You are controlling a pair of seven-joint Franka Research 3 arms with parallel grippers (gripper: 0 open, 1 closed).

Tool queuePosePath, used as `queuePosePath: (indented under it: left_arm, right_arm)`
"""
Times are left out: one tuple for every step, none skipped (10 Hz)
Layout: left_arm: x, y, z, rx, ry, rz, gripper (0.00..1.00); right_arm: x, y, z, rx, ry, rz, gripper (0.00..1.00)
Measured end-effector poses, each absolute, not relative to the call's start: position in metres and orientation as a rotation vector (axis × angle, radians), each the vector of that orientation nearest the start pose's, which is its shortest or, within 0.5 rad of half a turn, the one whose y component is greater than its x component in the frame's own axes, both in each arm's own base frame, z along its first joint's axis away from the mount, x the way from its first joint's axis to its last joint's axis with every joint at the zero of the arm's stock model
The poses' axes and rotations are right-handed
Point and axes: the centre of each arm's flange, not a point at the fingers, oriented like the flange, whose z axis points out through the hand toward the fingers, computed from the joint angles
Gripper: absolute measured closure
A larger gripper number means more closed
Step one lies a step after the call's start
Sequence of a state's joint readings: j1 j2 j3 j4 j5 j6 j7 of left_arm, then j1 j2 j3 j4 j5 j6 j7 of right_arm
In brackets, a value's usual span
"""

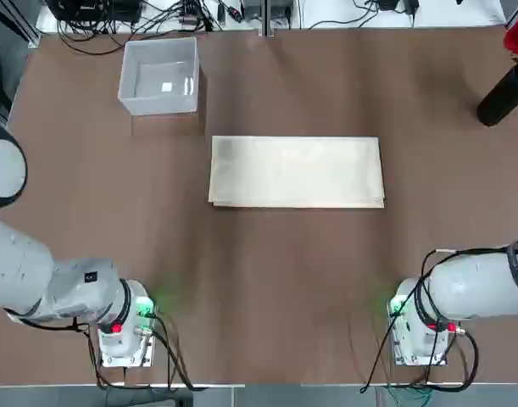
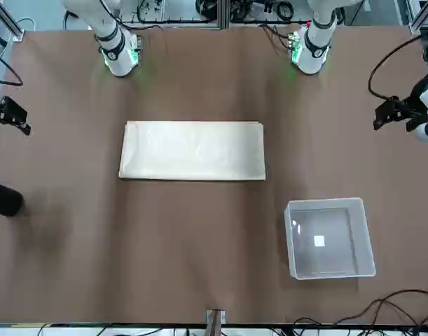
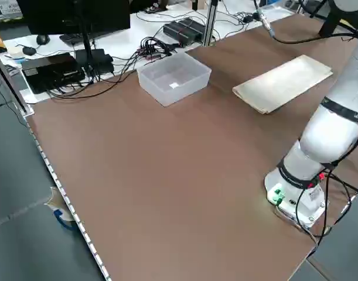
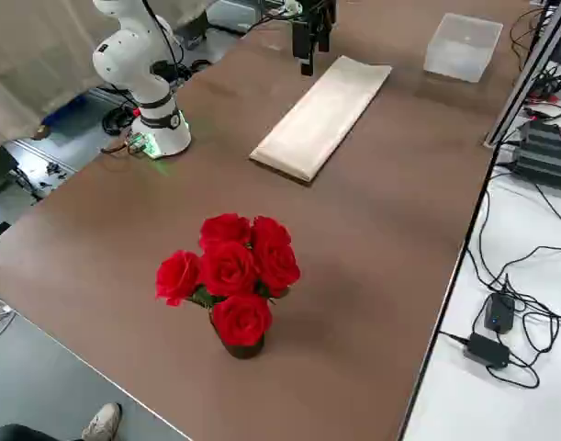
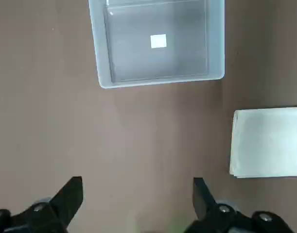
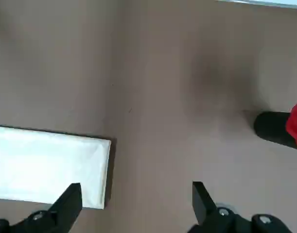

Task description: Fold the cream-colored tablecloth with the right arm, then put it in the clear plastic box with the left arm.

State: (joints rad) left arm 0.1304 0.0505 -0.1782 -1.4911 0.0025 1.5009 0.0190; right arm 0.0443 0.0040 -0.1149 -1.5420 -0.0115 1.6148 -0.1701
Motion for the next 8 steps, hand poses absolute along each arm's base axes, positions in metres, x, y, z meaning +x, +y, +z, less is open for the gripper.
queuePosePath:
  left_arm:
    - [0.5626,-0.0239,0.6282,-3.145,0.105,0.063,0.0]
    - [0.5625,-0.0241,0.6285,-3.145,0.104,0.062,0.0]
    - [0.5624,-0.0242,0.6286,-3.145,0.104,0.061,0.0]
    - [0.5624,-0.0242,0.6285,-3.145,0.104,0.062,0.0]
    - [0.5624,-0.0241,0.6285,-3.145,0.104,0.062,0.01]
    - [0.5625,-0.0238,0.6293,-3.145,0.103,0.058,0.0]
    - [0.5626,-0.0231,0.6317,-3.145,0.101,0.05,0.0]
    - [0.5628,-0.0208,0.6331,-3.146,0.094,0.045,0.0]
  right_arm:
    - [0.5593,-0.0405,0.64,-3.156,-0.156,-0.106,0.0]
    - [0.5593,-0.0408,0.64,-3.156,-0.153,-0.106,0.0]
    - [0.5592,-0.0414,0.64,-3.156,-0.151,-0.106,0.0]
    - [0.5592,-0.0416,0.64,-3.156,-0.15,-0.106,0.0]
    - [0.5592,-0.042,0.64,-3.157,-0.148,-0.106,0.0]
    - [0.5591,-0.0428,0.6401,-3.157,-0.146,-0.107,0.0]
    - [0.5591,-0.0432,0.6401,-3.157,-0.145,-0.107,0.0]
    - [0.5591,-0.0432,0.6401,-3.157,-0.144,-0.107,0.0]
